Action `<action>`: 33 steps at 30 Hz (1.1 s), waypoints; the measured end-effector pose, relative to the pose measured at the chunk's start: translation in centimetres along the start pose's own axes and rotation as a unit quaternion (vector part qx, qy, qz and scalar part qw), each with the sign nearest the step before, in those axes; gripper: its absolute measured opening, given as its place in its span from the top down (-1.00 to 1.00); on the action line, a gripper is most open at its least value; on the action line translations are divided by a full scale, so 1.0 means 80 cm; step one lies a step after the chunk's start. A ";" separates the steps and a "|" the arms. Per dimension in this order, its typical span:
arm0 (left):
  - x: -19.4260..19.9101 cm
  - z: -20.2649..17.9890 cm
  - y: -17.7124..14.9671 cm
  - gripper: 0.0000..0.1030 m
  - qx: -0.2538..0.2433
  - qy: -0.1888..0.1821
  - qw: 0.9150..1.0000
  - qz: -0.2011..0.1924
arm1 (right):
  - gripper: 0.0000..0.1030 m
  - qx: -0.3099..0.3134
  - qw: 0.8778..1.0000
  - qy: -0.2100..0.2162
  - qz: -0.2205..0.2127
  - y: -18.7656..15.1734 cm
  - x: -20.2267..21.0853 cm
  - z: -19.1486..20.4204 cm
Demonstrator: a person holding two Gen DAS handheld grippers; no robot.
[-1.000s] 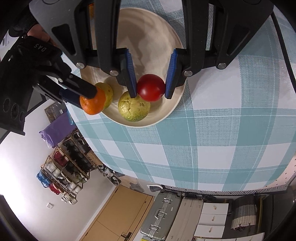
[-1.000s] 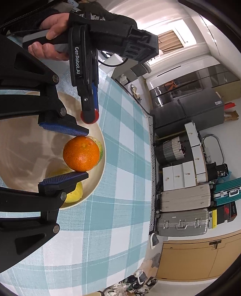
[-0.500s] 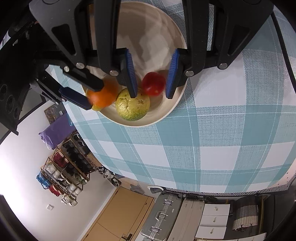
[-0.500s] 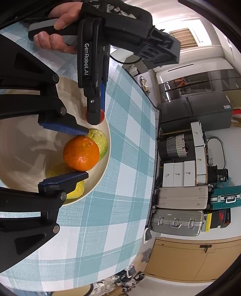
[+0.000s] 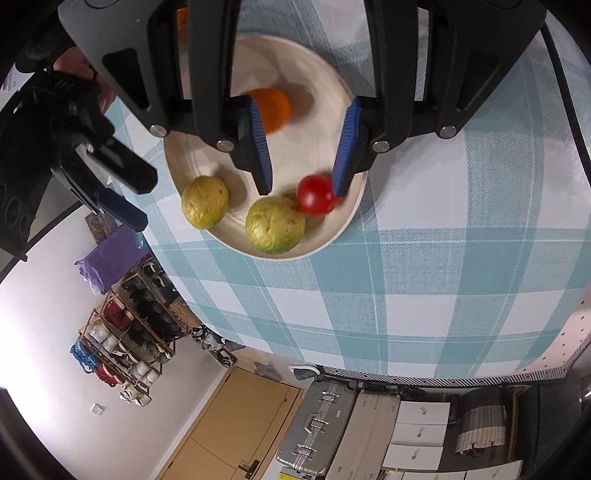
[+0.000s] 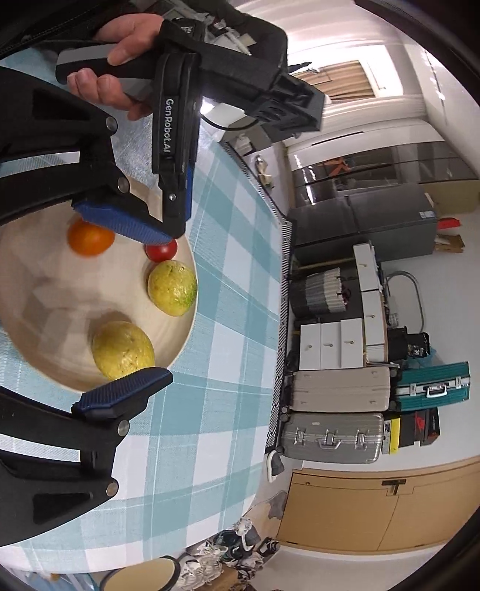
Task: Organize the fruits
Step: 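Open both tools and withdraw them from the plate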
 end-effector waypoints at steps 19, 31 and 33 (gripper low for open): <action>0.096 -0.017 -0.070 -0.52 -0.013 0.026 0.998 -0.058 | -0.71 -0.043 0.999 0.011 -0.023 -0.030 0.064 0.013; 0.114 -0.026 -0.119 -0.61 -0.018 0.042 0.997 -0.061 | -0.95 -0.072 0.997 0.010 -0.040 -0.049 0.100 0.012; 0.113 -0.027 -0.127 -0.62 -0.019 0.046 0.997 -0.060 | -0.98 -0.070 0.997 0.005 -0.037 -0.053 0.104 0.015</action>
Point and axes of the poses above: each gripper's, at about its wrist camera, not at the fingertips, and x roughly against the way its jaws point, z to its left, y to its top, the point moved 1 cm from there along -x, roughly the way its jaws point, and after that the axes turned 11 degrees about x, right-handed, at the moved point
